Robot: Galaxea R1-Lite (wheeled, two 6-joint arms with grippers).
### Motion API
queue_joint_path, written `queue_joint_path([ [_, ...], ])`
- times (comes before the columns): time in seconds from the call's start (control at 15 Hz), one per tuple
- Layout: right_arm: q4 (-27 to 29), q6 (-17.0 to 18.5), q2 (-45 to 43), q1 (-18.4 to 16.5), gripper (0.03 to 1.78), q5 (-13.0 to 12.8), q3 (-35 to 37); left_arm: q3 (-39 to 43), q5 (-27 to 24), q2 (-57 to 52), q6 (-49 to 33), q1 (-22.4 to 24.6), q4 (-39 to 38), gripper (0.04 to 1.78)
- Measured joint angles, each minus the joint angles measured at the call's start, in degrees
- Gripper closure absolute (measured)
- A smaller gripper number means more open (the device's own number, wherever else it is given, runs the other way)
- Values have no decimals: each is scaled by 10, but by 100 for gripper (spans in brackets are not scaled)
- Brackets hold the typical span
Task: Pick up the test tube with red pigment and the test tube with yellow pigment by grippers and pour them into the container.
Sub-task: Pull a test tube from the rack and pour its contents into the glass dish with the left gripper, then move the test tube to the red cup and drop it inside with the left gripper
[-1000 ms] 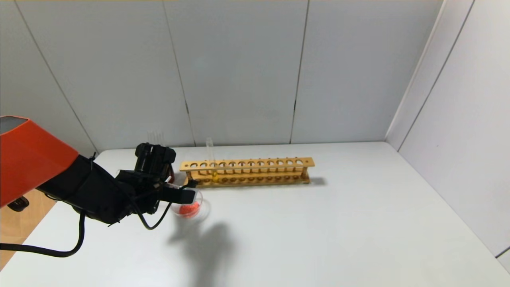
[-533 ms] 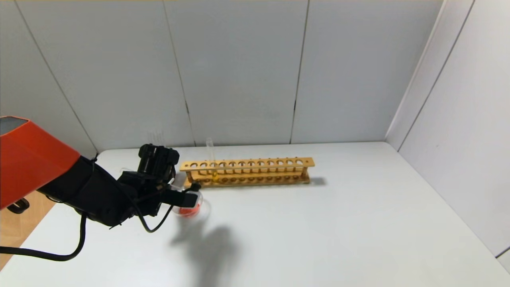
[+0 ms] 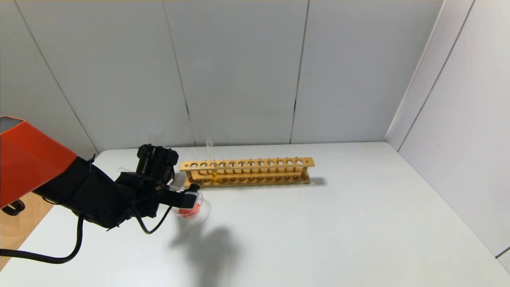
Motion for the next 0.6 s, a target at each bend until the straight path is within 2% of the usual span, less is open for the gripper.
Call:
queue_joint_path([
  [0.13, 0, 0, 0, 0, 6, 0, 0, 12, -6, -13, -19, 1, -19, 151],
  [0.27, 0, 0, 0, 0, 6, 0, 0, 33, -12, -41, -87, 3, -46, 151],
  [0.47, 0, 0, 0, 0, 6, 0, 0, 58, -22, -113, -246, 13, -59, 151],
  [0.6, 0, 0, 0, 0, 6, 0, 0, 61, -24, -161, -381, 19, -62, 151],
])
